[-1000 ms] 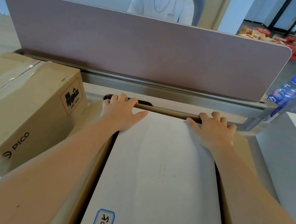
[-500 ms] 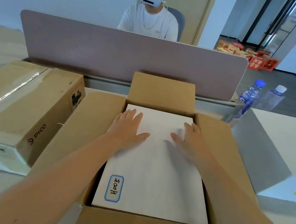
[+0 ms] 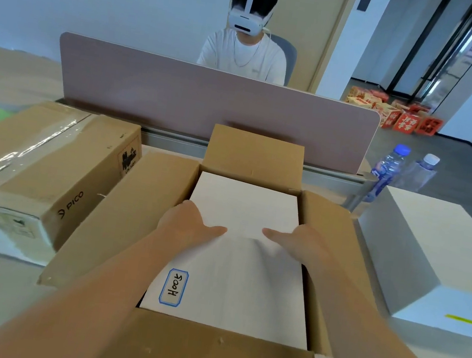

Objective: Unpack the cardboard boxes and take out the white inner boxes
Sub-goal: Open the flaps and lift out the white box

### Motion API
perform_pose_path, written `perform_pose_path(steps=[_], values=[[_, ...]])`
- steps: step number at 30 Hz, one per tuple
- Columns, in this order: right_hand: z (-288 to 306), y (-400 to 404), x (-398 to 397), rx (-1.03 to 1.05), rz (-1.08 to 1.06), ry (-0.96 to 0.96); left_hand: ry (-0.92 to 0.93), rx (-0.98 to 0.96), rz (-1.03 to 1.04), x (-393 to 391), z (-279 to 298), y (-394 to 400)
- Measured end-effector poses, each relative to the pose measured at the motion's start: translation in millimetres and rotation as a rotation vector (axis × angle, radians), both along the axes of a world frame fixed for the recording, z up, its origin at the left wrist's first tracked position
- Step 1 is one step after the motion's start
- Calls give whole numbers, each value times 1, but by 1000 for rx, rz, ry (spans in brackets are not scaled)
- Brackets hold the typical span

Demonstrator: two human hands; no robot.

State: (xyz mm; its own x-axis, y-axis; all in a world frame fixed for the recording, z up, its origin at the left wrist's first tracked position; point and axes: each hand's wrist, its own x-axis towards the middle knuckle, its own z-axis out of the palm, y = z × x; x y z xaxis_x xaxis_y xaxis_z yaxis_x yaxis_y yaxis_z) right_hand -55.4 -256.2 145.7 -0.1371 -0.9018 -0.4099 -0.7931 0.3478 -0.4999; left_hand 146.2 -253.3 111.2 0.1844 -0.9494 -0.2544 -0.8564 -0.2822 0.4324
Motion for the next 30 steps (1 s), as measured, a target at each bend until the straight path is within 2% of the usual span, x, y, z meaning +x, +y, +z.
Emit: perform_pose_path(steps=[3, 9, 12, 15, 18, 22, 27, 30], values=[[5, -4, -1, 50, 55, 19, 61, 42, 46, 1, -2, -9], [3, -7, 0, 101, 163, 162, 30, 84, 57, 3, -3, -14], [0, -3, 0, 71, 159, 158, 0, 49, 73, 2, -3, -9], [-2, 0, -4, 20, 127, 61, 36, 10, 80, 2, -1, -4], [0, 3, -9, -44, 50, -56, 191, -3, 94, 9, 0, -6], [-3, 9, -18, -118, -50, -304, 410, -16, 45, 21, 6, -3], [-7, 17, -23, -241, -107, -566, 577, -34, 13, 31, 9, 3], [-8, 23, -26, -298, -129, -722, 685, -132, 7, 32, 9, 10]])
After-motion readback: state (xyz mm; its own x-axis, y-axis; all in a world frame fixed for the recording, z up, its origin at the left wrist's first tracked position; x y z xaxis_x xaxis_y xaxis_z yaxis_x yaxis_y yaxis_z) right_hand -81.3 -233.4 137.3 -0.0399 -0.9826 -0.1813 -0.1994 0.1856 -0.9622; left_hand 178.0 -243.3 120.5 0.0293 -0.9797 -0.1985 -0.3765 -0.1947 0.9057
